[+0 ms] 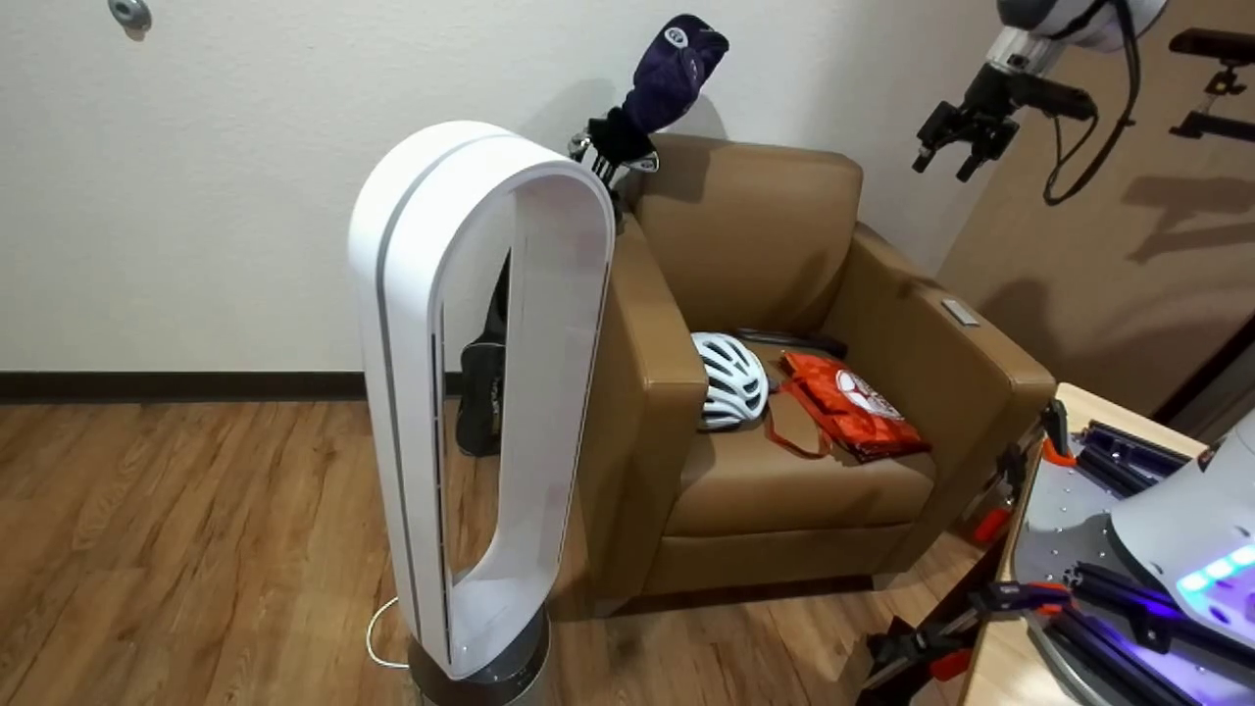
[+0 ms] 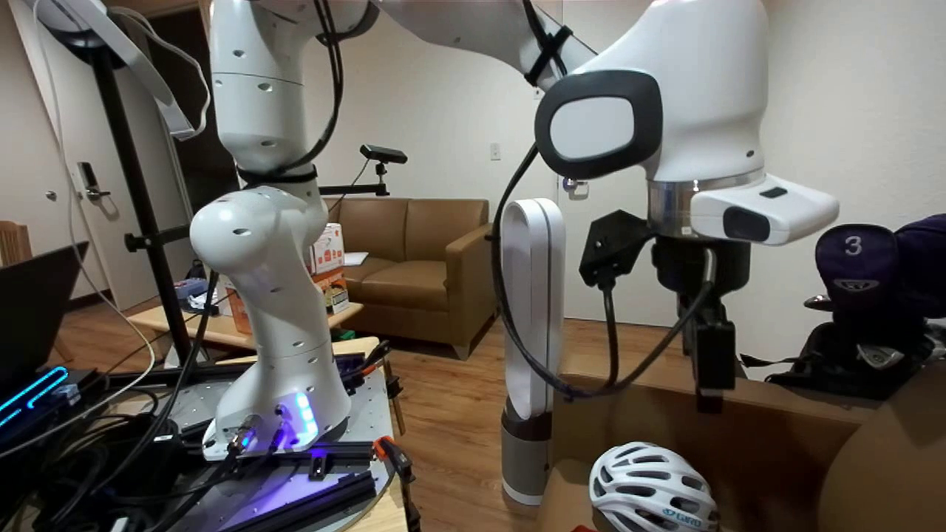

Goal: Pick up the grey object from the right armrest and place it on top of the red bag on the sofa

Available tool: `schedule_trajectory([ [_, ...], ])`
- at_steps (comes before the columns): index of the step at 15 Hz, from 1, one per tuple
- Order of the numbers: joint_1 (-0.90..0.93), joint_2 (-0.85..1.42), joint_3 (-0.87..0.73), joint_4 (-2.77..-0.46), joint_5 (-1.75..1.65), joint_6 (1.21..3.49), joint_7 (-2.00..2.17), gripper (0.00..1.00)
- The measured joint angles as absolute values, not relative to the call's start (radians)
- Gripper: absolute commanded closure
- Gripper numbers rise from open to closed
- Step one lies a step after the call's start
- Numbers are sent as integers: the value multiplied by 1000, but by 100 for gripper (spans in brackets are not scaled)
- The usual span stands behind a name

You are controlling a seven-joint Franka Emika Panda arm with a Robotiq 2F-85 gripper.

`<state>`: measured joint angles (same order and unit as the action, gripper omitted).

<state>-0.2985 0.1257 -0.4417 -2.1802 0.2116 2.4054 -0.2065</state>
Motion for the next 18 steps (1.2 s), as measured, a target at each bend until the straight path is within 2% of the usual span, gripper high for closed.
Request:
schedule_trajectory([
  [5,-357,287,-447,-2118,132,2461,-15,0],
  [13,-366,291,-407,-2115,126,2460,32,0],
  [18,-448,431,-443,-2001,123,2421,91,0],
])
